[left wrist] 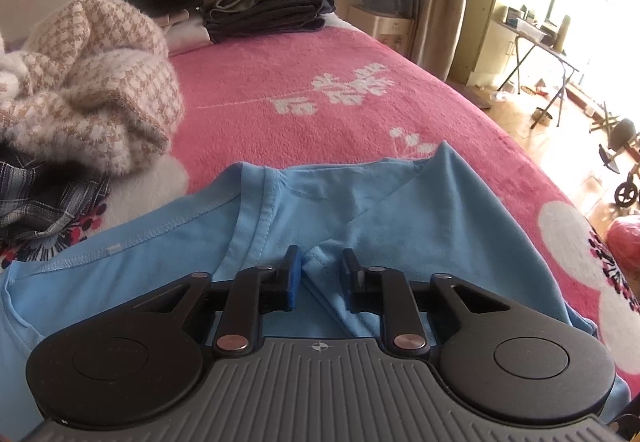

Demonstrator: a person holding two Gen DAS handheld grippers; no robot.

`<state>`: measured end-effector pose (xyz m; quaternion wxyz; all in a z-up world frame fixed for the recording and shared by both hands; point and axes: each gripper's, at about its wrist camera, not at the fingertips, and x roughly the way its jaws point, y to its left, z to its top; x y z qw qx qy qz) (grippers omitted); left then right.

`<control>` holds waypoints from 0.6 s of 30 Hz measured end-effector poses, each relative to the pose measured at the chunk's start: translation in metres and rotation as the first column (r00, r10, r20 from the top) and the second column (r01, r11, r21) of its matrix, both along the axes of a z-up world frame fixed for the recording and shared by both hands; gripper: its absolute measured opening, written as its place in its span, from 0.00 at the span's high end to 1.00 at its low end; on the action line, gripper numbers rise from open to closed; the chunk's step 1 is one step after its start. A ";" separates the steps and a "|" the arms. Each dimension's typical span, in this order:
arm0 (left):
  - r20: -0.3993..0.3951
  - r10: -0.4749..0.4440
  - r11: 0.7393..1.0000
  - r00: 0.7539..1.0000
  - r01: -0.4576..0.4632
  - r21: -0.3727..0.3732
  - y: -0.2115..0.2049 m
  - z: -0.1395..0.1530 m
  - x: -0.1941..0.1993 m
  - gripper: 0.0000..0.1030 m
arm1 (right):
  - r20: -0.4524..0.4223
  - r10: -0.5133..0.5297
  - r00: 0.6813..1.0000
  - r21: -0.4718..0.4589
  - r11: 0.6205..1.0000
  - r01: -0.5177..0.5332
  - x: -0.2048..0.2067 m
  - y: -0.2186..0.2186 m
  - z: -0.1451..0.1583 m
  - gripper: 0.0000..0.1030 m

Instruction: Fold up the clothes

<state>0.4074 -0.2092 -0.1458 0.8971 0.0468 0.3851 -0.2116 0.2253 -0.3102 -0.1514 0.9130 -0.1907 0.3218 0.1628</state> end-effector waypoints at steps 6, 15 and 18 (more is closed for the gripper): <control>0.038 0.046 0.999 0.998 -0.045 -0.011 -0.001 0.007 -0.011 0.97 | -0.001 -0.062 0.998 0.069 0.996 0.062 0.006 -0.012 0.006 0.95; -0.002 0.150 0.987 0.989 -0.150 -0.062 0.028 0.017 -0.029 0.97 | 0.016 -0.022 1.000 0.068 0.997 0.021 -0.010 -0.016 0.020 0.95; -0.020 0.160 0.986 0.987 -0.161 -0.053 0.032 0.011 -0.032 0.97 | 0.005 -0.015 1.000 0.063 0.998 0.015 -0.011 -0.017 0.018 0.95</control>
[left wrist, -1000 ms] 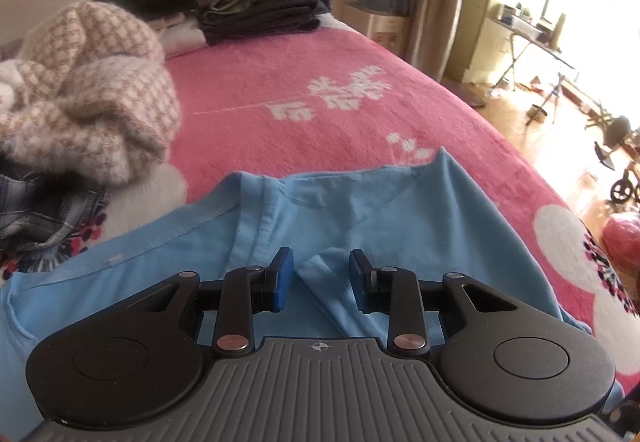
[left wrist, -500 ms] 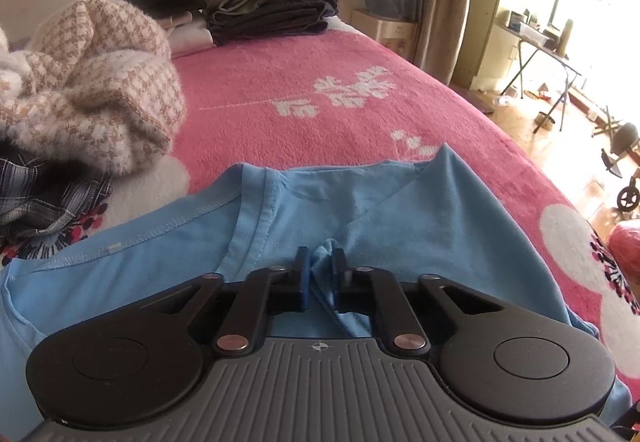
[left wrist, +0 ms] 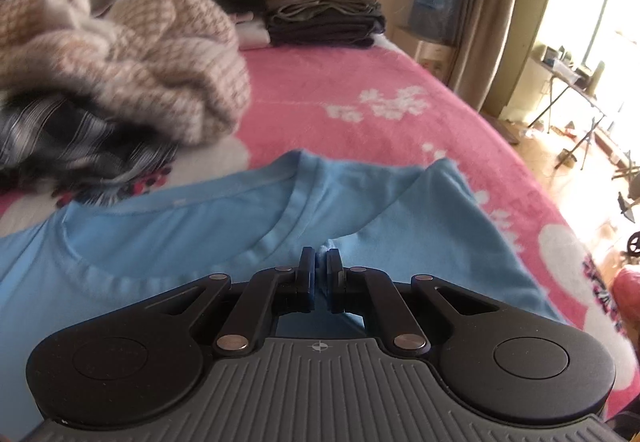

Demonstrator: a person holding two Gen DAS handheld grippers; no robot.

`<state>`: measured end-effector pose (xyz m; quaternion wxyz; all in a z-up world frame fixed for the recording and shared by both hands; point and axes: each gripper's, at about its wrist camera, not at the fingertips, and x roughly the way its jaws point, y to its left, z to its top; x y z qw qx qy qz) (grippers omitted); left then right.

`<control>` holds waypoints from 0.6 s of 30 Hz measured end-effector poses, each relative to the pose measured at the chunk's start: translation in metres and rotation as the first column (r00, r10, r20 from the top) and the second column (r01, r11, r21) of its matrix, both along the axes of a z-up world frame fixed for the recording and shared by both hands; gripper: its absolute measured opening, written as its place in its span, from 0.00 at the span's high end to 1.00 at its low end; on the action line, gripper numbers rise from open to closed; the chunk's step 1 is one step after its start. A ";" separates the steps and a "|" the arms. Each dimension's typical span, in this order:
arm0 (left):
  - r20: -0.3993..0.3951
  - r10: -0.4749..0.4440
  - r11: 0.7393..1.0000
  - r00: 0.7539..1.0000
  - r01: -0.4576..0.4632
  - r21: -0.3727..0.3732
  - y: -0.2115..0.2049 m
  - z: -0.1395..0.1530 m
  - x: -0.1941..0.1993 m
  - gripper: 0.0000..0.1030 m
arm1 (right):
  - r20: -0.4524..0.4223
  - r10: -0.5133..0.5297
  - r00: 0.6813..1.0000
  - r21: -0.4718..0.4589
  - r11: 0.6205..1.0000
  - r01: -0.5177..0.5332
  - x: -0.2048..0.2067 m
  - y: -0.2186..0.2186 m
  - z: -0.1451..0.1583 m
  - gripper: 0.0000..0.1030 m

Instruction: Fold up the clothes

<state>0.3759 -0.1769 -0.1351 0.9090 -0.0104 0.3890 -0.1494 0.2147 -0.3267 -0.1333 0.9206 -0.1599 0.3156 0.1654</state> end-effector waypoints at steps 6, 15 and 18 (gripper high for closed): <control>0.005 -0.025 0.999 1.000 0.025 0.028 -0.005 -0.007 -0.002 0.96 | -0.018 0.010 1.000 -0.023 1.000 -0.011 0.001 0.002 -0.003 0.95; 0.160 -0.065 0.993 0.985 0.048 0.105 -0.003 0.007 -0.018 0.74 | -0.216 0.021 0.976 0.256 0.966 0.036 0.005 -0.035 0.004 0.82; 0.157 -0.171 0.983 0.973 0.158 0.096 -0.013 0.014 -0.030 0.71 | -0.200 -0.090 0.976 0.320 0.935 0.152 0.005 -0.066 0.013 0.79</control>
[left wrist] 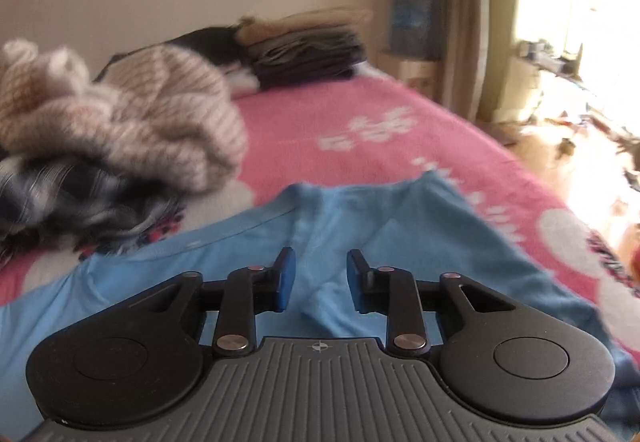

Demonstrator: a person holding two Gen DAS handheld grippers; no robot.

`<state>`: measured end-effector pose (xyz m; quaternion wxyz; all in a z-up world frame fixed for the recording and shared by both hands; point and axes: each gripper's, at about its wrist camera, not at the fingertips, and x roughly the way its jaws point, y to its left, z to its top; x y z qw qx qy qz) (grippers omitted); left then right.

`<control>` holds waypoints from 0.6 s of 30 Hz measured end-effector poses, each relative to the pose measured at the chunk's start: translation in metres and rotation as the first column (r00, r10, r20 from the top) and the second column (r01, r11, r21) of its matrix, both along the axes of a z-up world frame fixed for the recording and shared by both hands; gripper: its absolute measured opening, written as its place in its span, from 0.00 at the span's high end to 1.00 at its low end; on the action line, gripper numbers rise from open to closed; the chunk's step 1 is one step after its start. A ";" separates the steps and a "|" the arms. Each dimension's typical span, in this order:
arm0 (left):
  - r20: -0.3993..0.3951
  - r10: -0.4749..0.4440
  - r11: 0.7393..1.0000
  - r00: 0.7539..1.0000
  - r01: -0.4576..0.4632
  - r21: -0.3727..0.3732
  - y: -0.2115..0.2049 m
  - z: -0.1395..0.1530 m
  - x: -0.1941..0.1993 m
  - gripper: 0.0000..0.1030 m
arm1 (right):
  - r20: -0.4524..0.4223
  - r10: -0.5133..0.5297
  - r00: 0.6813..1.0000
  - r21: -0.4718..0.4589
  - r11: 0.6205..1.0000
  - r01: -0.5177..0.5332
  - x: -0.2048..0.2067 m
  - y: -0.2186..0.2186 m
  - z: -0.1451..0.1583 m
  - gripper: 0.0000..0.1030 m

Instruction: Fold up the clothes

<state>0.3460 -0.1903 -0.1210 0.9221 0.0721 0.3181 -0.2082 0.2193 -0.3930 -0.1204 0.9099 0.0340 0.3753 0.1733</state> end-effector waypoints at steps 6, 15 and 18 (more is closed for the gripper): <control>-0.036 -0.245 0.968 0.969 0.247 0.054 -0.037 -0.006 -0.030 0.69 | 0.072 -0.151 0.986 -0.171 0.972 0.161 0.013 -0.024 -0.005 0.67; -0.045 -0.304 0.943 0.952 0.307 0.130 -0.049 -0.036 -0.049 0.66 | 0.023 -0.215 0.976 -0.128 0.968 0.216 0.010 -0.037 -0.023 0.99; -0.048 -0.299 0.946 0.953 0.302 0.116 -0.047 -0.038 -0.047 0.65 | 0.016 -0.207 0.978 -0.099 0.973 0.207 0.008 -0.044 -0.022 0.97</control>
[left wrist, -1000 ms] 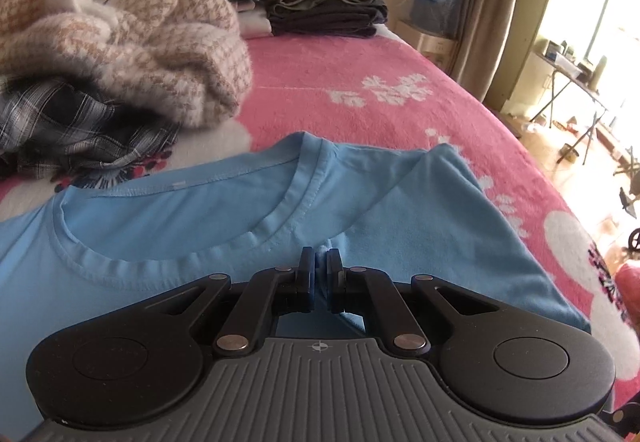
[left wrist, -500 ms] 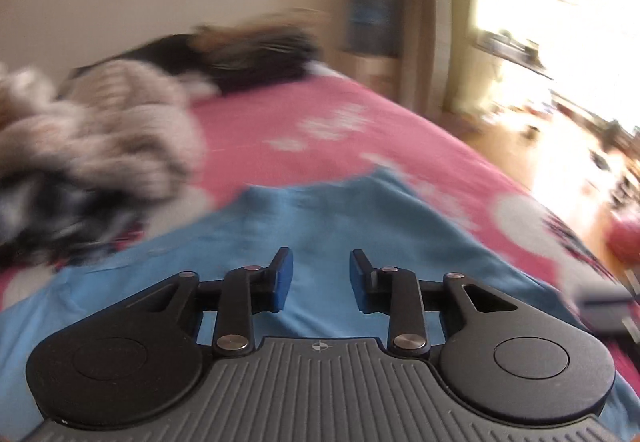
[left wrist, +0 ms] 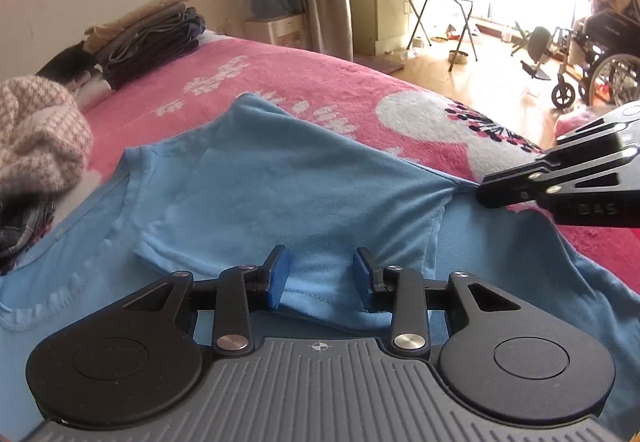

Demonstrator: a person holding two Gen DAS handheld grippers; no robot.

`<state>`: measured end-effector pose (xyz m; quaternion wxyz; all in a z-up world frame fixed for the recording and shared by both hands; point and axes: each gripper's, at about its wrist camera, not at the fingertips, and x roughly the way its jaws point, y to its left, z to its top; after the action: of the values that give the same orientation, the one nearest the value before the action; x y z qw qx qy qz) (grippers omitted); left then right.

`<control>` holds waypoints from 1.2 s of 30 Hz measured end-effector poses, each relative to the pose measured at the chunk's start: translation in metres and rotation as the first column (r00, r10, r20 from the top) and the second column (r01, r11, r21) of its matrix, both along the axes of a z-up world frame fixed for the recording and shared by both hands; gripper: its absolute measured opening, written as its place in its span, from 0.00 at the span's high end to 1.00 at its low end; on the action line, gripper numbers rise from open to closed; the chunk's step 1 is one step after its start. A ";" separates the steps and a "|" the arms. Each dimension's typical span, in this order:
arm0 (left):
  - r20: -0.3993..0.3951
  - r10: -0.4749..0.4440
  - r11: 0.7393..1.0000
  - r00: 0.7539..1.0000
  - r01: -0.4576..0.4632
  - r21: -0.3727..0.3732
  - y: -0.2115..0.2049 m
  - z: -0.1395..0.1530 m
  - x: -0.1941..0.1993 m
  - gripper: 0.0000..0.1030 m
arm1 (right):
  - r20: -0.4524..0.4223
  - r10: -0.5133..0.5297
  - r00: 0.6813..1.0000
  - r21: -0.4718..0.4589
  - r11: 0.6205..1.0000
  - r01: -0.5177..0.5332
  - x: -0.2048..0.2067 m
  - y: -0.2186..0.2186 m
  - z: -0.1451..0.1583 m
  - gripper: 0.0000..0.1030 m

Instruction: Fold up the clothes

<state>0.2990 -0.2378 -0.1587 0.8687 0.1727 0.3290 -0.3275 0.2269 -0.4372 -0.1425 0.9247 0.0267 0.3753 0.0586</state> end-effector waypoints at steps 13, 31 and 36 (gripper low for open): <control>0.002 0.040 0.997 0.999 -0.040 -0.069 0.010 -0.005 -0.004 0.56 | -0.070 -0.016 0.997 0.329 0.944 0.038 0.105 -0.020 0.034 0.64; 0.030 0.037 0.998 0.999 -0.035 -0.059 0.010 -0.007 -0.012 0.55 | -0.207 0.015 0.978 0.539 0.836 0.101 0.234 -0.034 -0.014 0.79; 0.033 0.031 0.998 0.999 -0.029 -0.053 0.014 -0.006 -0.013 0.54 | -0.158 -0.005 0.987 0.473 0.877 0.080 0.240 -0.034 0.003 0.77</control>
<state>0.2859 -0.2242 -0.1646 0.8831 0.1502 0.3082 -0.3202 0.4667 -0.4716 -0.1396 0.8592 0.2666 0.4178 0.1269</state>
